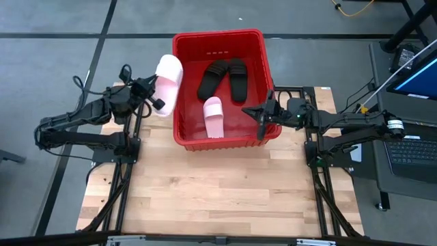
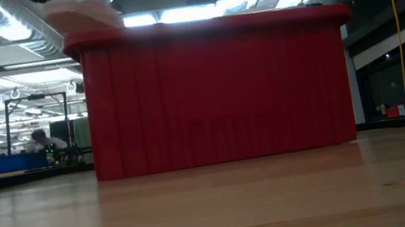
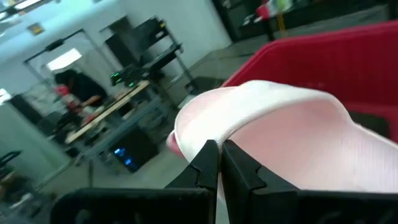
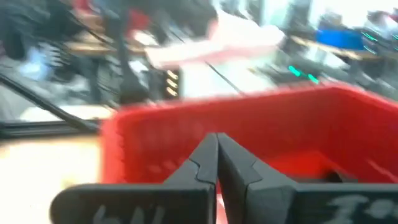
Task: Pick and place slides into bin
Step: Put the pink slide in the red bin
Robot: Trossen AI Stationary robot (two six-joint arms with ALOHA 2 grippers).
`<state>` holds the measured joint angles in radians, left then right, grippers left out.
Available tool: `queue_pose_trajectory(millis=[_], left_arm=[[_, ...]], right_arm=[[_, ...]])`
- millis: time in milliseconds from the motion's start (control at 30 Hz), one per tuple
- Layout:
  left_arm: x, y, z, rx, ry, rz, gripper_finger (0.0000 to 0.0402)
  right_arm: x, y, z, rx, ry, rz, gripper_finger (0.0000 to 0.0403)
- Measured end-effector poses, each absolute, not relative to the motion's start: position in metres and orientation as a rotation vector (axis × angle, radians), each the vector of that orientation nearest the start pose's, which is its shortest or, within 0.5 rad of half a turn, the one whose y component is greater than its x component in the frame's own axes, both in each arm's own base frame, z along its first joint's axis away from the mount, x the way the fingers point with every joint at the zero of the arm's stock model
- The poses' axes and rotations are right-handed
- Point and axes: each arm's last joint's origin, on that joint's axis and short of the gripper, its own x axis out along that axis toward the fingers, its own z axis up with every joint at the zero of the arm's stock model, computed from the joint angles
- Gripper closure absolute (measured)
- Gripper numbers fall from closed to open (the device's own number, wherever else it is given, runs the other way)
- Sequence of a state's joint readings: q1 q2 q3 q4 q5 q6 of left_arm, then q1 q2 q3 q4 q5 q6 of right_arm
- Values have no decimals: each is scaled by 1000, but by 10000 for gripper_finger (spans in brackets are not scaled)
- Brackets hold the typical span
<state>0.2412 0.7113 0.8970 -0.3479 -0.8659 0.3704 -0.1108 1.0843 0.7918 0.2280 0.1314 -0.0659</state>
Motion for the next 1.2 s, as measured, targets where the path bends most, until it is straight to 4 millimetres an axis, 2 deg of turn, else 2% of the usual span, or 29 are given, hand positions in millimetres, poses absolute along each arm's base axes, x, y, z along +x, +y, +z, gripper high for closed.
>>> queue_pose_trajectory(millis=[200, 400, 700, 833, 1033, 1200], left_arm=[[139, 43, 372, 355, 260, 998, 399], [164, 34, 373, 421, 261, 1037, 399], [207, 23, 365, 389, 207, 1070, 399], [220, 15, 361, 406, 215, 1111, 399], [231, 0, 363, 425, 174, 1079, 399], [231, -10, 365, 420, 146, 1046, 399]], right_arm=[[244, -26, 334, -90, 5, -197, 393], [259, -14, 367, -184, 47, -192, 396], [303, -3, 413, -216, 188, -220, 395], [321, 2, 426, -245, 276, -315, 386], [348, 11, 439, -267, 336, -315, 384], [368, 20, 446, -324, 344, -286, 382]])
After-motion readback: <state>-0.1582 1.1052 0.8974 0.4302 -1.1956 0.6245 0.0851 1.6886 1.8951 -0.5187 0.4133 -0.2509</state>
